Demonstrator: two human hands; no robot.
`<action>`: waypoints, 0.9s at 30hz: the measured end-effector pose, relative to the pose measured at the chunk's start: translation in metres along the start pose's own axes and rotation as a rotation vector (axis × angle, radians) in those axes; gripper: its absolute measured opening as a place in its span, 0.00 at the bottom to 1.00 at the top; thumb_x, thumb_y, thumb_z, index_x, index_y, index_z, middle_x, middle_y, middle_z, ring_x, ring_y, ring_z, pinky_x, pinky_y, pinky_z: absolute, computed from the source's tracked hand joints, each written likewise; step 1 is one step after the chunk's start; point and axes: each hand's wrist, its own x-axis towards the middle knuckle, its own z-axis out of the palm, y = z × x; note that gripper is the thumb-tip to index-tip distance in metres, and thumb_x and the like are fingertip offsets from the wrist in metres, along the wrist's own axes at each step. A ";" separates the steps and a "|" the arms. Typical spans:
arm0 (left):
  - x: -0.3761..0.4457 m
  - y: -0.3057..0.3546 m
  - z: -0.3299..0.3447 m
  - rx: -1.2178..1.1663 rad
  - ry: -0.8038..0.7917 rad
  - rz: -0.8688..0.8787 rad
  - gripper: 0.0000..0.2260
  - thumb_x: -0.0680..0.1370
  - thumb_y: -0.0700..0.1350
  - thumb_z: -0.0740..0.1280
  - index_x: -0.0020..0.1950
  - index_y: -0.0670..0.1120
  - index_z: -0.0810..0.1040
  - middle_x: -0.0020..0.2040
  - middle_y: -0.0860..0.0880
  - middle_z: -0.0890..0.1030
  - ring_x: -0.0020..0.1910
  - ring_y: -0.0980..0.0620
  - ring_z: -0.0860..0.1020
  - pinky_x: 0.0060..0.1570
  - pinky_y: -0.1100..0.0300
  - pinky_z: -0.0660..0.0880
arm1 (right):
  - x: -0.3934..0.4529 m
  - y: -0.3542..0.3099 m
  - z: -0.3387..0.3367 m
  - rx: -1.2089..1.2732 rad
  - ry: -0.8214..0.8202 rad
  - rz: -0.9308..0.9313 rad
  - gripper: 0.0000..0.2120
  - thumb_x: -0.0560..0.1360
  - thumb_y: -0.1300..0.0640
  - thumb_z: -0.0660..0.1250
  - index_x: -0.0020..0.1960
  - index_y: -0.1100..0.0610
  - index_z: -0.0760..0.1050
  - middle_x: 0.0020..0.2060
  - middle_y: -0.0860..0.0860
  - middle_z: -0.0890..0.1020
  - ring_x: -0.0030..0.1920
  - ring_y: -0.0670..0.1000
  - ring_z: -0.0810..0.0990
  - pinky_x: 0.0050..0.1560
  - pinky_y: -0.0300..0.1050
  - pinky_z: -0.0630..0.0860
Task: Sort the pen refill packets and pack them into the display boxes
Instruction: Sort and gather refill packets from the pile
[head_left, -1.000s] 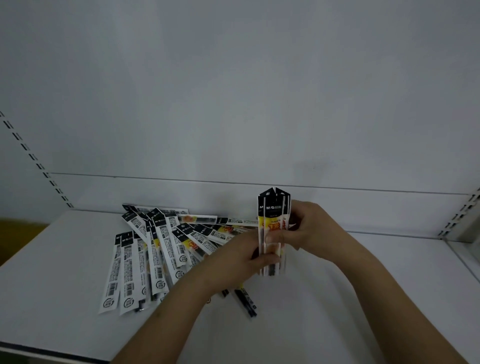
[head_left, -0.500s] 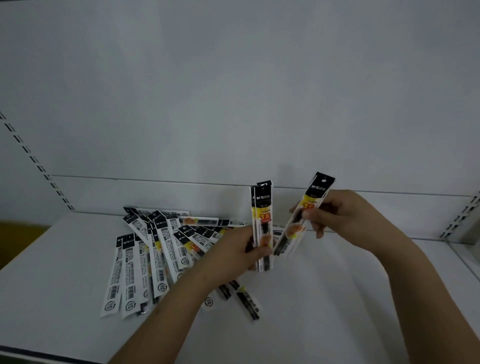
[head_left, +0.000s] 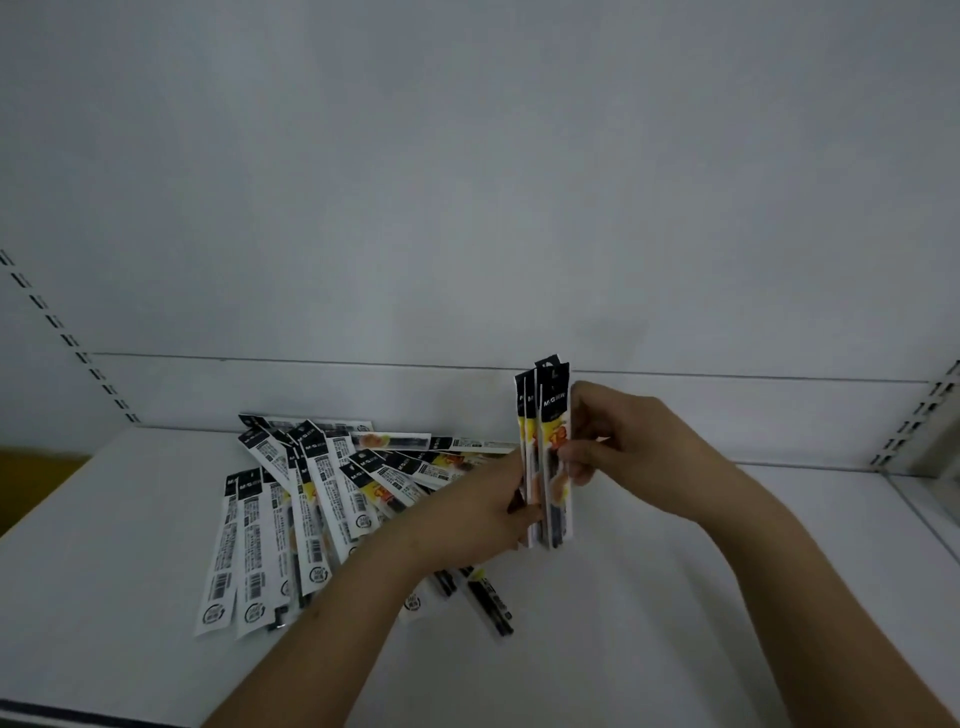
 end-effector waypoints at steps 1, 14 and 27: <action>-0.001 0.004 0.000 -0.015 -0.021 0.016 0.16 0.81 0.41 0.64 0.55 0.63 0.66 0.45 0.59 0.74 0.40 0.70 0.74 0.42 0.72 0.73 | 0.000 0.000 0.001 -0.005 0.018 0.003 0.06 0.75 0.64 0.69 0.44 0.56 0.73 0.36 0.51 0.84 0.36 0.46 0.84 0.39 0.33 0.77; 0.002 0.008 0.024 0.005 0.254 -0.020 0.12 0.80 0.48 0.66 0.62 0.50 0.70 0.43 0.56 0.77 0.38 0.62 0.76 0.36 0.70 0.71 | 0.007 0.000 0.031 -0.144 0.288 0.009 0.13 0.73 0.47 0.72 0.42 0.56 0.75 0.33 0.47 0.76 0.36 0.43 0.74 0.35 0.33 0.69; 0.012 0.019 0.009 -0.178 -0.170 0.022 0.11 0.84 0.50 0.59 0.61 0.49 0.76 0.54 0.55 0.83 0.38 0.65 0.77 0.39 0.65 0.74 | -0.014 0.002 -0.021 0.251 -0.238 0.107 0.13 0.74 0.61 0.73 0.58 0.58 0.78 0.42 0.54 0.84 0.40 0.55 0.81 0.42 0.50 0.77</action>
